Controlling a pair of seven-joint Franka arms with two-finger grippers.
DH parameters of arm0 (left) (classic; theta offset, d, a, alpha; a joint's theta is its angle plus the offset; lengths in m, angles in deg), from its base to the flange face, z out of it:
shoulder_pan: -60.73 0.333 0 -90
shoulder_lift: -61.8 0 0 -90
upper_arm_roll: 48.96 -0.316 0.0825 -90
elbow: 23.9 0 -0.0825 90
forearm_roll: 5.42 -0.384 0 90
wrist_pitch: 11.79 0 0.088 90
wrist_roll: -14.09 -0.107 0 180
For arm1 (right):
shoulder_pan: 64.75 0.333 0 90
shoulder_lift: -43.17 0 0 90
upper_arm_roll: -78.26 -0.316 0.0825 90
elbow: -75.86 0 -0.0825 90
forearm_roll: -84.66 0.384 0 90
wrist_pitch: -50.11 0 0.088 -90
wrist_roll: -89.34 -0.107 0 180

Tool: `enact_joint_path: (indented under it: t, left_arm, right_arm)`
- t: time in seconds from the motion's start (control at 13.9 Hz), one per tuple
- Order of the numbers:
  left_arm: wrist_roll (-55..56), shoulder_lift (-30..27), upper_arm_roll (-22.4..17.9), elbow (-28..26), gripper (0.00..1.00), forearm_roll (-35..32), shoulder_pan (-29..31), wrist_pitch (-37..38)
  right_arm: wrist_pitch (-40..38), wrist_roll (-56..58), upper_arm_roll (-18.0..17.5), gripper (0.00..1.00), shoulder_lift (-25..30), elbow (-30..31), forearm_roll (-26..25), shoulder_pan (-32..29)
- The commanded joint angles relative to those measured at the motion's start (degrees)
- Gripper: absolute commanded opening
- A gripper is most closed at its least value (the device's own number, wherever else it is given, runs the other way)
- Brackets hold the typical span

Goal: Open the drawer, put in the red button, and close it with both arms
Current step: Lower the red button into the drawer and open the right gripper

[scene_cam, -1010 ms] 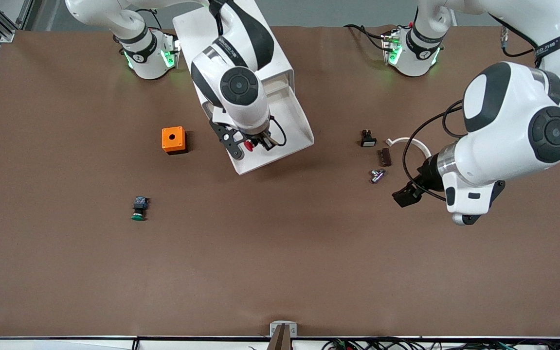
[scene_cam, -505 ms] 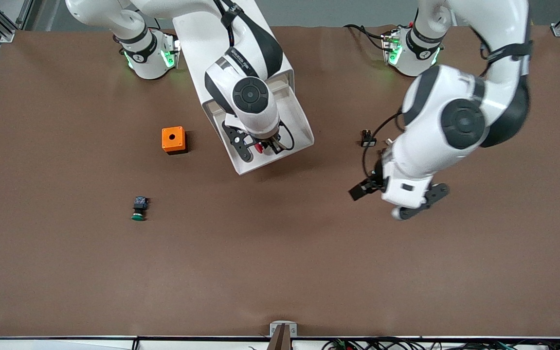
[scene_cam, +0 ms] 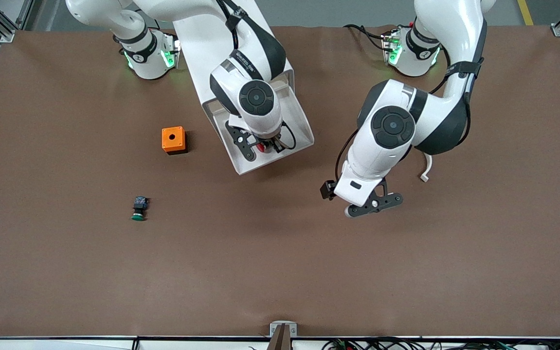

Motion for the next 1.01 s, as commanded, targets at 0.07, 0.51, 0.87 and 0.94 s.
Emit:
enact_joint_path:
  t: [0.07, 0.51, 0.87, 0.94]
  left_arm:
    - [-2.4, 2.0, 0.1, -0.6, 1.0, -1.0, -2.3, -4.1]
    - [-1.2, 8.6, 2.8, -0.4, 1.0, 4.2, -3.4, -15.1]
    - [5.0, 10.9, 4.7, -1.9, 1.0, 5.4, -8.3, -14.3]
    - [6.1, 10.8, 4.7, -2.3, 1.0, 5.4, -9.5, -12.6]
  right_arm:
    - [-10.8, 0.3, 1.0, 1.0, 2.6, -5.0, 0.2, -1.8]
    - [-29.7, 22.7, 1.0, 1.0, 11.9, -11.1, -2.5, -14.5]
    - [-34.0, 53.5, 1.0, 1.0, 19.0, -9.6, -6.3, -27.8]
    - [-33.9, 61.1, 1.0, 1.0, 20.0, -8.6, -6.3, -30.9]
